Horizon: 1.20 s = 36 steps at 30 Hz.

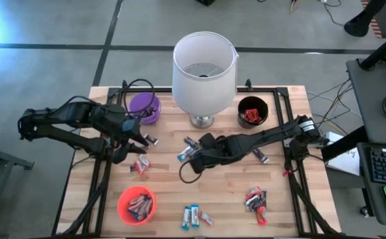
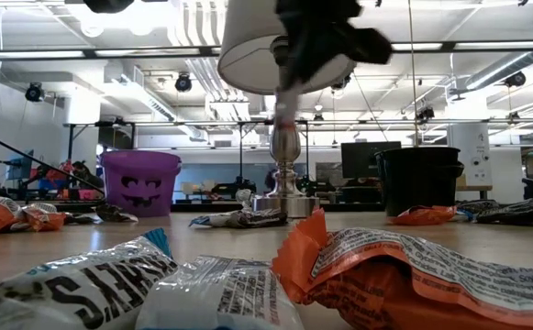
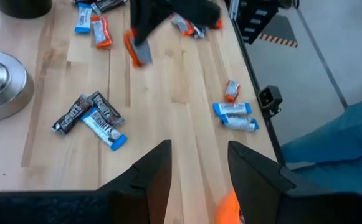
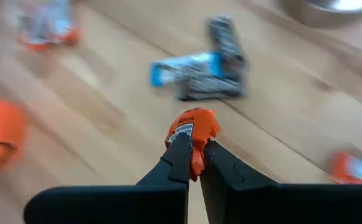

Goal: Organize candy in baskets
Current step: Put the orange chocolate bar into the black bucket

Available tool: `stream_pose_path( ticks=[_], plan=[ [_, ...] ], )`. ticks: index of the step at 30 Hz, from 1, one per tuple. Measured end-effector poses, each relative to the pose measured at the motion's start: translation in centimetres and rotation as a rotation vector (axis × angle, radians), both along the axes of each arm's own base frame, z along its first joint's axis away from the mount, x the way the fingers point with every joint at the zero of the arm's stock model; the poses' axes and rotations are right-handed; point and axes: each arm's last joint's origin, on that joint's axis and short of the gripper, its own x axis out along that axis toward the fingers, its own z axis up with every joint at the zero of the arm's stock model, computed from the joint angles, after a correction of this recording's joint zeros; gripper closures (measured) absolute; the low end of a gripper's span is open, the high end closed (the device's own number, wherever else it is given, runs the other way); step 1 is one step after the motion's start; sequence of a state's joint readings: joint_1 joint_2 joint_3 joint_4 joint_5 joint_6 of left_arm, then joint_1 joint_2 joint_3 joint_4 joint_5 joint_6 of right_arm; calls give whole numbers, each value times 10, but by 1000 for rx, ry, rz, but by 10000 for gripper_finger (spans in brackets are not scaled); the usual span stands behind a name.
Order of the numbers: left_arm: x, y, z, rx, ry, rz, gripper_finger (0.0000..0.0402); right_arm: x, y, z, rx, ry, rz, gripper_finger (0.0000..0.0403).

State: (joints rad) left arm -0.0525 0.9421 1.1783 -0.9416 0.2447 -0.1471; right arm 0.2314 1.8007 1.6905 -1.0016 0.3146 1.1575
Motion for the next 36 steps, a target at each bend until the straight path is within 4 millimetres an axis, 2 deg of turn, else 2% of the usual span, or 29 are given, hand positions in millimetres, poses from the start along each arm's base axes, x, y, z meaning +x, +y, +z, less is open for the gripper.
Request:
stream_pose_path(
  ticks=[6, 13, 19, 22, 28, 36],
  plan=[
    [-5, 0, -1, 13, 30, -10, 264, -34, -9, 15, -31, 159, -104, 394],
    [-8, 0, -5, 26, 43, -21, 264, -62, -16, 42, -61, 162, -133, 394],
    [-10, 1, -4, 47, 29, -37, 264, -95, -28, 61, -125, 227, -207, 394],
    [-11, 1, -4, 52, 24, -31, 264, -109, -36, 73, -156, 192, -246, 394],
    [-13, 5, -4, 145, 29, 72, 264, -139, -63, 91, -216, 118, -312, 394],
    [-14, 14, -6, 247, 59, 390, 264, -177, -102, 93, -254, 146, -393, 394]
  ],
)
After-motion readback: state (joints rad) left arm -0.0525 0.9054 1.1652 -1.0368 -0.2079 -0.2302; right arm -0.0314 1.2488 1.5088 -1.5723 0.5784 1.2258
